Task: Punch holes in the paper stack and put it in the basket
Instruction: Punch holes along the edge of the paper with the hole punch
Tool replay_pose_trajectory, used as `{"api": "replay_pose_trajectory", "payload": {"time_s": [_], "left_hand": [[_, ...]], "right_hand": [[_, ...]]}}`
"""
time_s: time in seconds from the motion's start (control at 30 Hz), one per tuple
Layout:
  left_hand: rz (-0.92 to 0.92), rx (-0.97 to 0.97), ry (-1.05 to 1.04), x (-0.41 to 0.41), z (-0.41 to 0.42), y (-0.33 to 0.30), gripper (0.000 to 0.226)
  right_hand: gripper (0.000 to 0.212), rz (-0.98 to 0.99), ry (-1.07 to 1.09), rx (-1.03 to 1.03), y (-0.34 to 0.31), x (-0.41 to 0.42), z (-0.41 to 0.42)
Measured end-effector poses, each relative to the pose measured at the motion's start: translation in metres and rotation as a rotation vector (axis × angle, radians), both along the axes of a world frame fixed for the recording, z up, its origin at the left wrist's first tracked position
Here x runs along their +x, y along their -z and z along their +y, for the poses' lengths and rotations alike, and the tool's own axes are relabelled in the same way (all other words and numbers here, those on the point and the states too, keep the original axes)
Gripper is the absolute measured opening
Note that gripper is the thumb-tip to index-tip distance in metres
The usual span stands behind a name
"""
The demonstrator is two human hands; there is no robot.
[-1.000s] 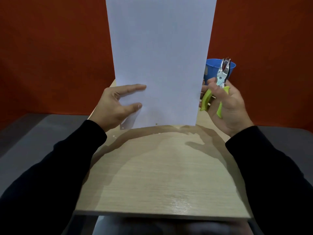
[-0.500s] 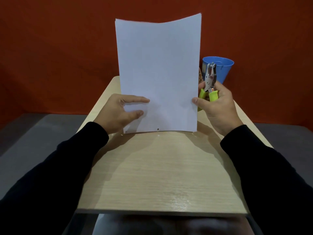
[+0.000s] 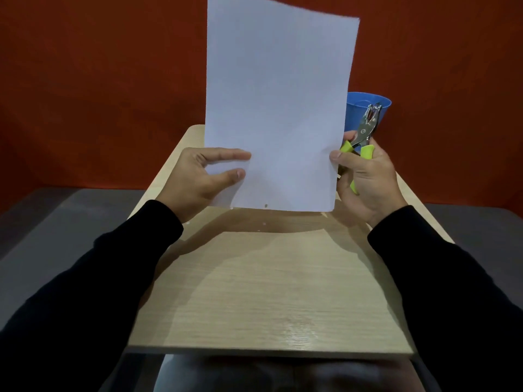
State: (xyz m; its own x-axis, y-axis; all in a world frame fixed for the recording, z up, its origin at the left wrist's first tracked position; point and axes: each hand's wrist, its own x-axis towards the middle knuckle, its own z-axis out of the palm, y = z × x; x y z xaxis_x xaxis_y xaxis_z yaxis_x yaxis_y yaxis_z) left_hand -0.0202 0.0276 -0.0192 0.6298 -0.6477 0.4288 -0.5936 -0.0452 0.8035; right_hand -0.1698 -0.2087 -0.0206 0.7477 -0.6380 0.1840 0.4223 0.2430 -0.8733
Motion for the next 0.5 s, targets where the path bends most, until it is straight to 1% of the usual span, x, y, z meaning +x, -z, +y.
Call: {"api": "replay_pose_trajectory", "payload": {"time_s": [0.13, 0.2, 0.33, 0.43, 0.5], "left_hand": [[-0.025, -0.006, -0.033, 0.0015, 0.0007, -0.0012, 0.027], [-0.042, -0.001, -0.036, 0.0024, 0.0014, -0.0018, 0.028], [-0.057, 0.021, -0.044, 0.0053, 0.0021, -0.0015, 0.033], [-0.104, -0.024, -0.035, 0.0051, 0.0029, -0.004, 0.049], [-0.164, -0.084, -0.045, 0.0064, 0.0011, -0.0074, 0.071]], "right_hand": [[0.027, 0.154, 0.036, -0.04, 0.0032, 0.0014, 0.0002], [0.026, 0.207, 0.062, -0.081, 0.005, 0.0022, 0.0023], [0.033, 0.194, 0.098, -0.186, 0.0074, 0.0027, 0.0014], [0.031, 0.164, 0.164, -0.38, 0.0062, 0.0004, 0.0012], [0.029, 0.111, 0.216, -0.493, 0.0029, -0.0024, 0.0023]]}}
